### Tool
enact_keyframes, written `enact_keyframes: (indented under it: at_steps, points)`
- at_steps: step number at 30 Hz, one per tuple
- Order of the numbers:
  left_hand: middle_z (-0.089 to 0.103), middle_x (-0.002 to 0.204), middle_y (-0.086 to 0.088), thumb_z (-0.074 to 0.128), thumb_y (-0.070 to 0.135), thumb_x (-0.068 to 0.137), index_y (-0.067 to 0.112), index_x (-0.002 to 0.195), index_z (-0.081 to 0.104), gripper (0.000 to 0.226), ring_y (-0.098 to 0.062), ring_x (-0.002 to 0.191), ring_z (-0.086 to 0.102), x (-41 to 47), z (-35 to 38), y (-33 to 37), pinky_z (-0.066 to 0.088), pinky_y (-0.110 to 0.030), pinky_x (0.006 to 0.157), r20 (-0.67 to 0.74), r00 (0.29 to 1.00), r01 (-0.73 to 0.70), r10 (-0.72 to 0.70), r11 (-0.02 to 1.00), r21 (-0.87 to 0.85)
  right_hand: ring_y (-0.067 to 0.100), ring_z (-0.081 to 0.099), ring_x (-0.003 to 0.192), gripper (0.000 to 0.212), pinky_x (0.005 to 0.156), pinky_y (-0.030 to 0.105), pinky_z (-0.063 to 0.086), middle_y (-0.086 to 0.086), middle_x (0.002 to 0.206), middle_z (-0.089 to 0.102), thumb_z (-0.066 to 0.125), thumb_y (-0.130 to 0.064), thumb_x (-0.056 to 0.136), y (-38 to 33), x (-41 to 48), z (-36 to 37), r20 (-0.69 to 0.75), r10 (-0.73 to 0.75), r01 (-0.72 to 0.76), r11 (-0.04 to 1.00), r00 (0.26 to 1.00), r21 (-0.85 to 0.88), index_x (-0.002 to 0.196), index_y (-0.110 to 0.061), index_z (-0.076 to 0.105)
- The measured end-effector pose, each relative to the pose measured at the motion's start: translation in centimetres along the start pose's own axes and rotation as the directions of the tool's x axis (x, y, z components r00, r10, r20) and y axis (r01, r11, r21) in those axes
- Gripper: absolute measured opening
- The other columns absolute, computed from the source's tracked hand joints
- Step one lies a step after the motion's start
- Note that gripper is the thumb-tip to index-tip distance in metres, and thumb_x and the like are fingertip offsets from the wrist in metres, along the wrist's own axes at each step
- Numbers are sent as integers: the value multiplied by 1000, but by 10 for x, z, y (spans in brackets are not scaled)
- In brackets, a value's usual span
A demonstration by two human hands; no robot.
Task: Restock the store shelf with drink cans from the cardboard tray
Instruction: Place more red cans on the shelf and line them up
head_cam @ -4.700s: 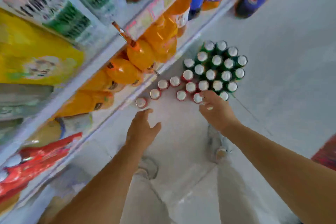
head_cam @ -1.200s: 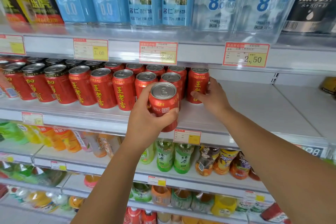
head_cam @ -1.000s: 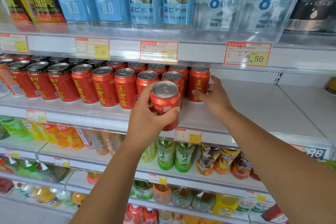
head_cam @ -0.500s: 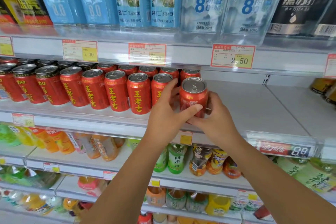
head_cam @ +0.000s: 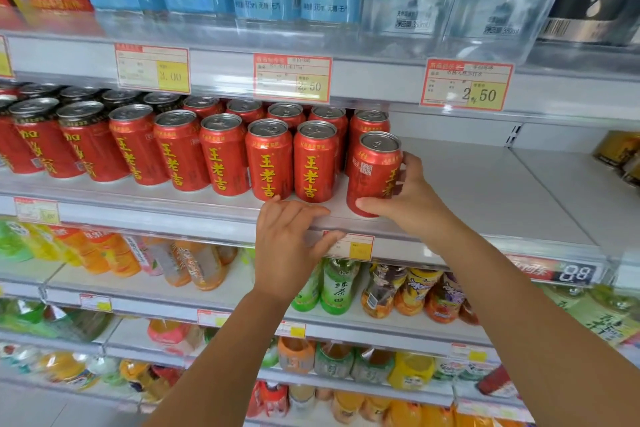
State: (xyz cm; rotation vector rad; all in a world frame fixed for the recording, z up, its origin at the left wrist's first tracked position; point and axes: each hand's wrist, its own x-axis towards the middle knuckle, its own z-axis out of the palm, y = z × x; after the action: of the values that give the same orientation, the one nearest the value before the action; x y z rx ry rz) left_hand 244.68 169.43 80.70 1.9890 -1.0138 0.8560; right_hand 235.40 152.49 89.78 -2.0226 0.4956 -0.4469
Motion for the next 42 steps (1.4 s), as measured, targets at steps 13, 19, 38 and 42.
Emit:
enact_keyframes:
  at_steps: [13, 19, 38, 42]
  points:
    - [61, 87, 7, 64, 58, 81, 23, 96, 71, 39, -17, 93, 54, 1, -1, 2, 29, -31, 105, 31, 999, 42, -41, 999, -25, 11, 60, 98, 80, 83, 32, 48, -9, 112, 53, 85, -38, 65, 4, 6, 16, -111, -56, 45, 994, 992, -97, 121, -32, 29]
    - [62, 88, 8, 66, 57, 80, 23, 97, 71, 38, -16, 93, 53, 1, -1, 1, 32, -33, 103, 53, 997, 52, -50, 998, -32, 18, 64, 97, 73, 89, 42, 52, -7, 112, 58, 82, -40, 69, 9, 5, 17, -134, -73, 51, 986, 988, -159, 125, -26, 38]
    - [65, 107, 6, 60, 24, 85, 22, 99, 71, 17, -14, 102, 59, -159, 111, 155, 44, -21, 90, 687, 702, 213, 187, 866, -453, 3, 59, 81, 21, 67, 12, 47, -11, 94, 64, 57, -12, 92, 221, -215, -66, -505, 414, -348, 910, 758, 225, 110, -23, 59]
    - [63, 111, 10, 56, 32, 85, 27, 106, 67, 25, -12, 105, 57, -262, 161, 174, 46, -23, 87, 903, 388, 291, 186, 905, -312, -12, 55, 70, 20, 61, 6, 45, -14, 90, 62, 56, -12, 92, 317, -287, -66, -503, 671, -594, 733, 545, 333, 104, -28, 59]
